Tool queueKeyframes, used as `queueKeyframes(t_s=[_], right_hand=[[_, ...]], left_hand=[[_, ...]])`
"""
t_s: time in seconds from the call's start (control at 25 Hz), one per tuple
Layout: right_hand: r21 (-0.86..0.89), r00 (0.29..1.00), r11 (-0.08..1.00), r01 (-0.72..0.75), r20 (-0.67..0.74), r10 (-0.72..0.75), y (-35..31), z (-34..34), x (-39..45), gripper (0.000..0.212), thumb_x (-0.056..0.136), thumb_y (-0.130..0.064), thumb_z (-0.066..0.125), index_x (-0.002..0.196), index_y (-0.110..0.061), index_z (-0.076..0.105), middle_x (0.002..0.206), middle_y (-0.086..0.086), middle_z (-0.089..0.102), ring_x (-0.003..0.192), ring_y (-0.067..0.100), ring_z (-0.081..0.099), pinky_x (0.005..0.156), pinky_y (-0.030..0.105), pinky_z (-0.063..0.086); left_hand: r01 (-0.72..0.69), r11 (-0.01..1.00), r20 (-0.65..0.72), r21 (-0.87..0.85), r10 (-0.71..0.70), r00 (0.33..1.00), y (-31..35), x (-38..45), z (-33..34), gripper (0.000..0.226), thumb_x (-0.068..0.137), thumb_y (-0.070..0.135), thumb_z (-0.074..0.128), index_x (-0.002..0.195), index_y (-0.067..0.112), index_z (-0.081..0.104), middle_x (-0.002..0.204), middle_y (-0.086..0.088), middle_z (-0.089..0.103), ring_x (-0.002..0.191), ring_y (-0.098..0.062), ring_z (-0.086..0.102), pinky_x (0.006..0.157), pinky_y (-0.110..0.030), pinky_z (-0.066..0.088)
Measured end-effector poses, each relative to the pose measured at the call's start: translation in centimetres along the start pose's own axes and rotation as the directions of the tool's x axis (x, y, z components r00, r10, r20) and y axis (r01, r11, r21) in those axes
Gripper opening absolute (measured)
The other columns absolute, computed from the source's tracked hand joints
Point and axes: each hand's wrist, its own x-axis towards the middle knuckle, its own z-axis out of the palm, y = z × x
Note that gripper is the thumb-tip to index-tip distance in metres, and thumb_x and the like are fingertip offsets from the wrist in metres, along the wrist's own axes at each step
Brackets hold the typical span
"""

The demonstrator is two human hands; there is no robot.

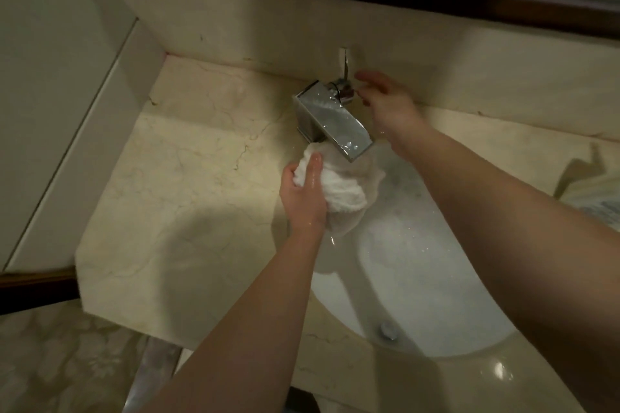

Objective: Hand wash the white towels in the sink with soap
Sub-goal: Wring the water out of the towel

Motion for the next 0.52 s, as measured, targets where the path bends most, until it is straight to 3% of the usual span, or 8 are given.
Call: queueKeyframes(t_s=[0.08,0.12,0.24,0.4,0.52], right_hand=[[0.012,0.999,1.0,-0.002,0.036,0.002,-0.7,0.4,0.3,0.031,0.099,-0.008,0.047,0.125,-0.02,0.06,0.079,-0.008,0.056,0.058,-0.009,0.053,0.052,0.005,0.034],[0.008,0.999,1.0,0.015,0.041,-0.015,-0.9,0.5,0.4,0.034,0.098,-0.004,0.046,0.128,-0.017,0.057,0.079,-0.007,0.054,0.056,-0.01,0.053,0.053,0.004,0.036],[0.009,0.999,1.0,0.022,0.025,-0.022,-1.0,0.7,1.1,0.045,0.095,0.001,0.044,0.138,-0.012,0.047,0.087,-0.003,0.054,0.072,0.0,0.053,0.057,0.003,0.037],[-0.009,0.997,0.998,0.062,0.045,-0.061,-1.3,1.1,1.3,0.046,0.091,0.005,0.042,0.129,-0.013,0.06,0.078,-0.005,0.056,0.06,-0.004,0.053,0.057,0.005,0.038],[-0.03,0.993,0.995,0.099,0.075,-0.096,-1.4,1.3,1.3,0.046,0.093,-0.002,0.043,0.13,-0.019,0.062,0.101,0.0,0.067,0.057,-0.007,0.058,0.056,0.006,0.039]], left_hand=[[0.002,1.0,0.012,0.029,-0.002,1.0,0.2,-0.1,-0.4,0.042,0.091,0.038,0.07,0.113,0.003,0.061,0.093,-0.008,0.071,0.084,-0.023,0.07,0.064,-0.022,0.056],[0.001,0.997,0.021,0.072,-0.003,1.0,0.1,0.1,-0.7,0.047,0.09,0.048,0.068,0.113,0.007,0.062,0.091,-0.003,0.07,0.082,-0.019,0.069,0.064,-0.021,0.055],[0.019,0.941,0.014,0.337,-0.026,1.0,-0.4,0.8,-1.8,0.072,0.065,0.097,0.049,0.108,0.04,0.06,0.094,0.015,0.073,0.089,-0.017,0.071,0.087,-0.042,0.057],[0.029,0.926,0.024,0.376,-0.041,0.999,-0.3,0.9,-2.2,0.076,0.057,0.103,0.043,0.105,0.046,0.059,0.092,0.02,0.073,0.09,-0.016,0.071,0.09,-0.047,0.055],[0.031,0.924,0.023,0.381,-0.043,0.999,-0.4,0.5,-2.4,0.072,0.057,0.102,0.043,0.101,0.048,0.06,0.091,0.02,0.072,0.09,-0.015,0.071,0.09,-0.046,0.055]])
